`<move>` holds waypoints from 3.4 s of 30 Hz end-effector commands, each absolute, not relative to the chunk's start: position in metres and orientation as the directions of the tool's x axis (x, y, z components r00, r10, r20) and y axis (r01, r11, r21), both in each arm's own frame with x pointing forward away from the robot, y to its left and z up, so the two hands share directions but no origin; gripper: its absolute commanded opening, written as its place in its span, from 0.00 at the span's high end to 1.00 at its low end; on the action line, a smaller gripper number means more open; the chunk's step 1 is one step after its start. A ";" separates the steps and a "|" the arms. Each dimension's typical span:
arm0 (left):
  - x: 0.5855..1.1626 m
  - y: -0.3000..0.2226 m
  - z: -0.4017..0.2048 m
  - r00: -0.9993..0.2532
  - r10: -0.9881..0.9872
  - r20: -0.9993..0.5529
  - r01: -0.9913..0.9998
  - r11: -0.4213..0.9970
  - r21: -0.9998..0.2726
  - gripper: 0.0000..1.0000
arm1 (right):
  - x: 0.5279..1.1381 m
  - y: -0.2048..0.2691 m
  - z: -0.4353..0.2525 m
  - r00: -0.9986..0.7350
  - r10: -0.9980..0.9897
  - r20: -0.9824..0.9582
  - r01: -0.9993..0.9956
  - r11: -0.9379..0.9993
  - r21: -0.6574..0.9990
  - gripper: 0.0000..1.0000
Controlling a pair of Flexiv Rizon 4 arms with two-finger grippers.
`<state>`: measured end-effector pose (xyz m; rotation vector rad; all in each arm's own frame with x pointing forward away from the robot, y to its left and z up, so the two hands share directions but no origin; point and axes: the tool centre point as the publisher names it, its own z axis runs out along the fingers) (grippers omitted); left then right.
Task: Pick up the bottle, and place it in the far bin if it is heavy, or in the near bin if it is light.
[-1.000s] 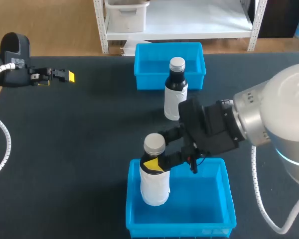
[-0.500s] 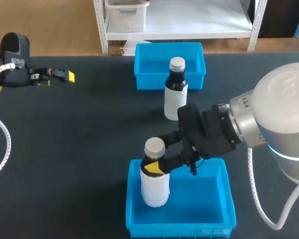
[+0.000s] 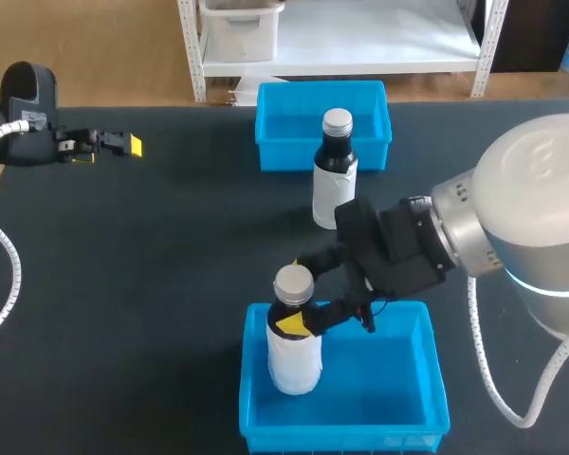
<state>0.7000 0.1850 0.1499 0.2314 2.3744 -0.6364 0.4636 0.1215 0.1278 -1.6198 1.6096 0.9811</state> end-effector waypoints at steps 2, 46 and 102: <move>0.700 0.185 0.150 -0.767 0.000 -0.642 0.321 0.866 -0.383 0.00 | 0.461 0.117 0.134 -0.032 -0.539 -0.841 -0.997 -0.043 0.066 0.00; 0.700 0.185 0.150 -0.767 0.000 -0.642 0.321 0.866 -0.383 0.00 | 0.721 -0.038 0.138 -0.086 -0.550 -0.831 -0.987 0.160 -0.004 0.00; 0.700 0.185 0.150 -0.767 0.000 -0.642 0.321 0.866 -0.383 0.00 | 0.751 0.048 0.118 -0.033 -0.498 -0.866 -0.999 0.041 0.014 0.00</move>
